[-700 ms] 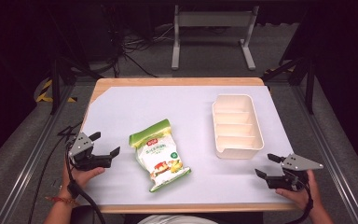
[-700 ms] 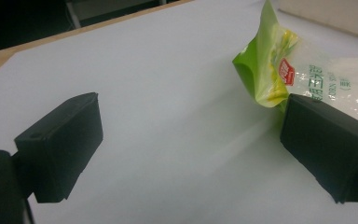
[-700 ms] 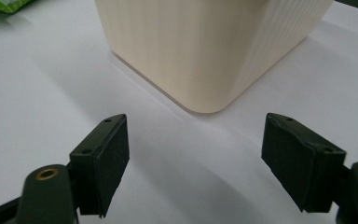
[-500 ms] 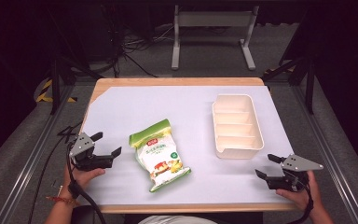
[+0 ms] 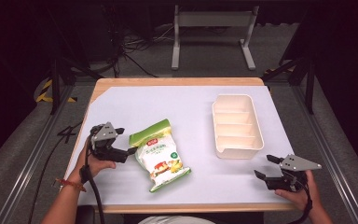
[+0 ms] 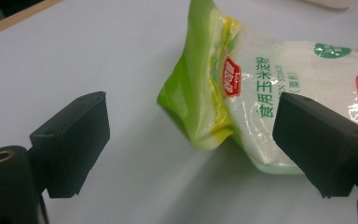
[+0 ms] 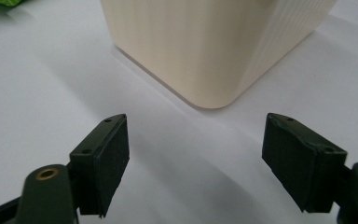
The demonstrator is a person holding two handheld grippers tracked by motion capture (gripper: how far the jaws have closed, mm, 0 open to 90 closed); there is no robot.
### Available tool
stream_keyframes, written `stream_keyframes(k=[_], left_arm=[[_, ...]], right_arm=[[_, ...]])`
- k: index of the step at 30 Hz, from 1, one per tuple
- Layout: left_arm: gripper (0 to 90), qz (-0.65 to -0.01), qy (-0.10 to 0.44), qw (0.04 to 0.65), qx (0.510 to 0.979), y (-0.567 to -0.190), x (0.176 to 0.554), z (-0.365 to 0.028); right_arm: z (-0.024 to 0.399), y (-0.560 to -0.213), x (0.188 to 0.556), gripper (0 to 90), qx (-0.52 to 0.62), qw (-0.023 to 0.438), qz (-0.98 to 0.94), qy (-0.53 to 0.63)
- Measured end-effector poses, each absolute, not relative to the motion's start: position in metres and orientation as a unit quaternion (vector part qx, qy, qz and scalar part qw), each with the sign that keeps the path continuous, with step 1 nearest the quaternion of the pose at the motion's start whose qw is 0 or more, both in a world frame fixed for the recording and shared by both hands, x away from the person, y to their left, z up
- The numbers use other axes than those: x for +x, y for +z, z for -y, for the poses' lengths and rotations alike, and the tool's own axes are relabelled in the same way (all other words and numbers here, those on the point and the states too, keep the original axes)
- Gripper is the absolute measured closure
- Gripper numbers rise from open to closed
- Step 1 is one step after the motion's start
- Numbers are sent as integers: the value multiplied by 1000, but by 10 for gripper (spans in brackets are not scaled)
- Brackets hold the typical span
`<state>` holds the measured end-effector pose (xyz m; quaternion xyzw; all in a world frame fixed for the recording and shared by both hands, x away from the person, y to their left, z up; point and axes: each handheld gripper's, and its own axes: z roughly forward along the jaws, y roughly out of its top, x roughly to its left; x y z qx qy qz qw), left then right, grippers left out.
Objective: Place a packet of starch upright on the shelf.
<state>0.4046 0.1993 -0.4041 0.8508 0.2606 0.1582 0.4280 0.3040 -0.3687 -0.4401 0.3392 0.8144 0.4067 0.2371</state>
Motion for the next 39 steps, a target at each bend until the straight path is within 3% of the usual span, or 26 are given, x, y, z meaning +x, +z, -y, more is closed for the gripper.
stream_keyframes(k=[12,14,17,20,21,24,26,28,30,39], left_arm=[[98,-236,89,388,887,-407,454,-158],[152,-224,79,367,899,-411,456,-150],[318,-191,69,350,914,-414,455,-141],[382,-178,44,349,919,-417,452,-136],[478,-170,47,339,924,-418,449,-135],[551,-170,46,333,926,-419,450,-134],[706,-184,34,335,923,-424,451,-134],[745,-187,36,334,923,-425,451,-134],[848,-187,45,336,922,-426,450,-135],[882,-203,68,391,895,-424,441,-146]], right_arm=[[368,-442,305,218,332,230,-819,408],[367,-442,305,214,328,227,-822,407],[366,-443,304,210,317,219,-829,405],[363,-444,304,208,309,220,-836,396],[362,-444,304,208,307,222,-837,393],[362,-444,304,209,308,222,-836,396],[363,-443,304,210,309,223,-835,397],[363,-443,304,210,308,223,-835,397],[363,-443,304,210,307,222,-835,398],[365,-441,303,209,311,219,-829,411]])
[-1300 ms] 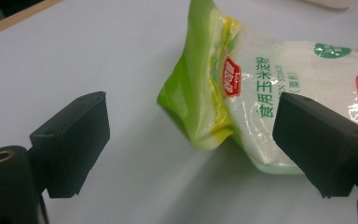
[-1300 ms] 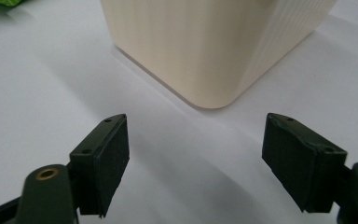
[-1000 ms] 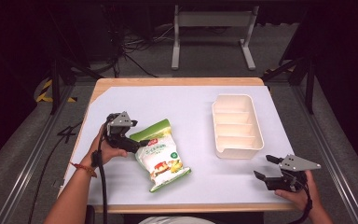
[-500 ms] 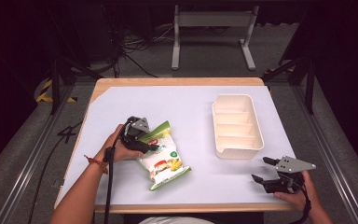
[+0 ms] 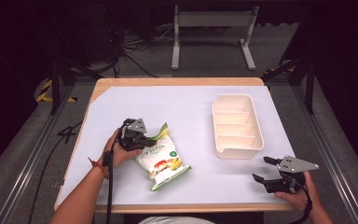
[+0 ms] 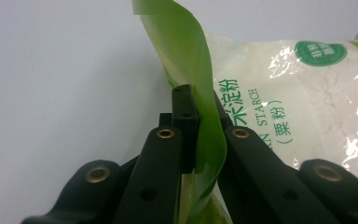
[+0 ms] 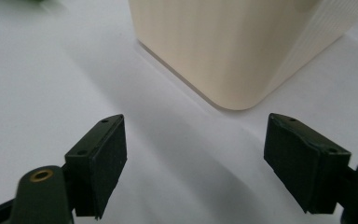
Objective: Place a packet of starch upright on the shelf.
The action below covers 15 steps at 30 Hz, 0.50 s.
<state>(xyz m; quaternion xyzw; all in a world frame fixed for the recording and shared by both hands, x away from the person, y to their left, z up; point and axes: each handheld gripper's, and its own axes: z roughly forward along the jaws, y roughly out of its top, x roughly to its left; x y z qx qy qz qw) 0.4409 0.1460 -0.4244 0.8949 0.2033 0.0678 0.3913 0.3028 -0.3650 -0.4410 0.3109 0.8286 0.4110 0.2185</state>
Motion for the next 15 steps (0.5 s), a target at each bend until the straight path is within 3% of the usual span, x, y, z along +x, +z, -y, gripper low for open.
stream_keyframes(k=[15], left_arm=[[889,-177,122,452,866,-389,412,-141]], right_arm=[[366,-441,303,210,315,219,-826,413]])
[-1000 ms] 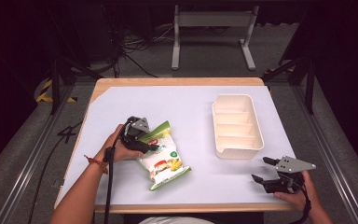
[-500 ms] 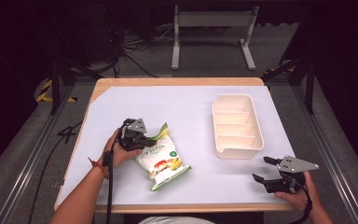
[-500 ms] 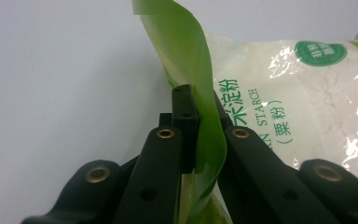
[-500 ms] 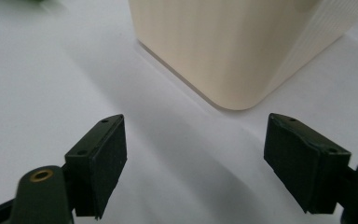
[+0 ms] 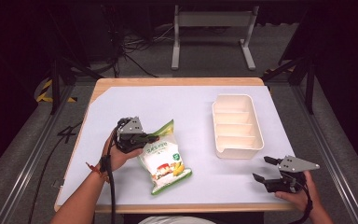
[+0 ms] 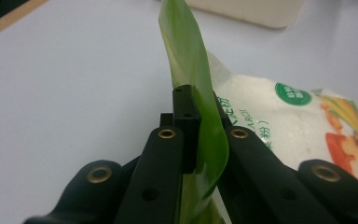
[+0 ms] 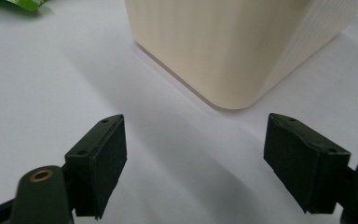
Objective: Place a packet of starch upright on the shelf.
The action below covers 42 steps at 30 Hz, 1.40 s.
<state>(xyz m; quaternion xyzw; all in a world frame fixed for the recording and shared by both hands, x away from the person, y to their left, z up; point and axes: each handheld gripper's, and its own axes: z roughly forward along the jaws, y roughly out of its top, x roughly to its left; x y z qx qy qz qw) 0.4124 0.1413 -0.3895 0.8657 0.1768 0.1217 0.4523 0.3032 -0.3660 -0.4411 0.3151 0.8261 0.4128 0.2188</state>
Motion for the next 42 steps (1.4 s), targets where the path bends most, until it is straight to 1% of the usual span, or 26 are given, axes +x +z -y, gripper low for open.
stream_keyframes(k=[7,19,30,42], left_arm=[[890,-161,146,486,847,-369,401,-139],[892,-131,186,501,835,-343,395,-128],[892,-113,192,512,829,-328,407,-109],[892,-81,181,523,829,-307,429,-62]], right_arm=[[367,-439,303,211,318,225,-821,417],[366,-439,303,211,317,225,-822,416],[367,-440,303,212,318,223,-823,414],[367,-440,303,211,319,223,-822,415]])
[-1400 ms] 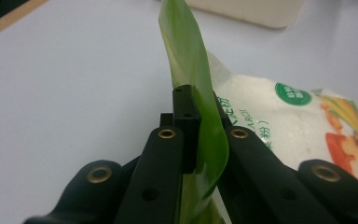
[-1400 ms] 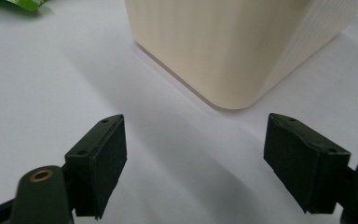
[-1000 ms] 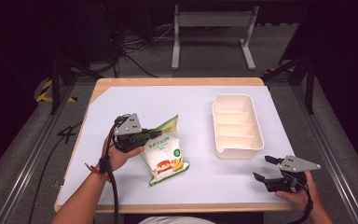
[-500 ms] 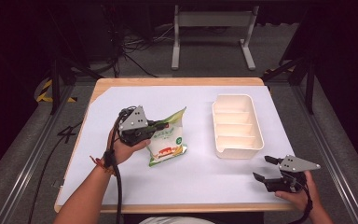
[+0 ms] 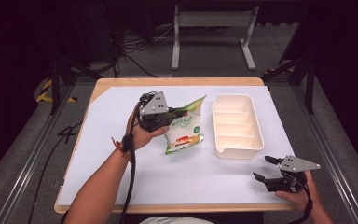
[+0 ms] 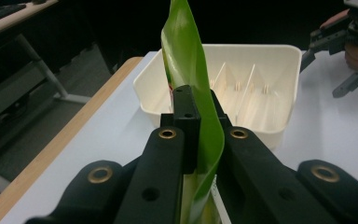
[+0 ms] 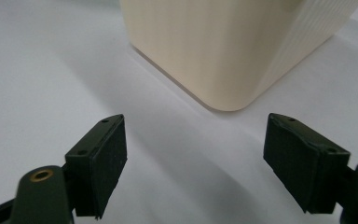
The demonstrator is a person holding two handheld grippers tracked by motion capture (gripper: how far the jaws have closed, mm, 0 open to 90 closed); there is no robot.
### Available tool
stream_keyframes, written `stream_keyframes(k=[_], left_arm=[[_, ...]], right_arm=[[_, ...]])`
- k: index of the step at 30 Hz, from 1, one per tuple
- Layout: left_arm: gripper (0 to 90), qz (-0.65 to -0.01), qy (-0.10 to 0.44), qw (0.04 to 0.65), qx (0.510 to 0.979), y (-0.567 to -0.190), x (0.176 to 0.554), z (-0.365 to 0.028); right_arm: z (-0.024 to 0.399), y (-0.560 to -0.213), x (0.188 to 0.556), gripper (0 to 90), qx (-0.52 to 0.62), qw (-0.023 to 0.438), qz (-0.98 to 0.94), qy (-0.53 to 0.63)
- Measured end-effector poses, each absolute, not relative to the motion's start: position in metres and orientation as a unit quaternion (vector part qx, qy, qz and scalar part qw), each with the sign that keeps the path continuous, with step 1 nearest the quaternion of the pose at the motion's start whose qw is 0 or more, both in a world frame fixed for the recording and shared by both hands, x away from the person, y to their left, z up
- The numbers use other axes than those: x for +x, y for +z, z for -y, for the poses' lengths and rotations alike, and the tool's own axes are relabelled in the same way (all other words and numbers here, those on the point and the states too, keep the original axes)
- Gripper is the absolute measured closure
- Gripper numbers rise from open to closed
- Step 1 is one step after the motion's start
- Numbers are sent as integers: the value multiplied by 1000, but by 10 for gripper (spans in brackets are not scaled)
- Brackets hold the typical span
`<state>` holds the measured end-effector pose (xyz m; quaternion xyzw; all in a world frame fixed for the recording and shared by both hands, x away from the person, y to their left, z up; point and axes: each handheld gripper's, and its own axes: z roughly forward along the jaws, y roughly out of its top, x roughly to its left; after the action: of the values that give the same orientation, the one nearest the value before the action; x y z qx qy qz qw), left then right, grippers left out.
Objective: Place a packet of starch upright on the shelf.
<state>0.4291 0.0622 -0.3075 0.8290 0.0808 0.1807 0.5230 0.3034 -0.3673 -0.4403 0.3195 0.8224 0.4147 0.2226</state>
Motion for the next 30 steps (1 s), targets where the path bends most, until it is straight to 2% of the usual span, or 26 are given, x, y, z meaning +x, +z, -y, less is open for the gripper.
stream_keyframes(k=[15,30], left_arm=[[892,-56,174,543,819,-284,440,-19],[892,-42,163,544,822,-279,456,11]], right_arm=[[368,-441,304,211,319,222,-822,416],[369,-441,304,211,322,221,-821,416]])
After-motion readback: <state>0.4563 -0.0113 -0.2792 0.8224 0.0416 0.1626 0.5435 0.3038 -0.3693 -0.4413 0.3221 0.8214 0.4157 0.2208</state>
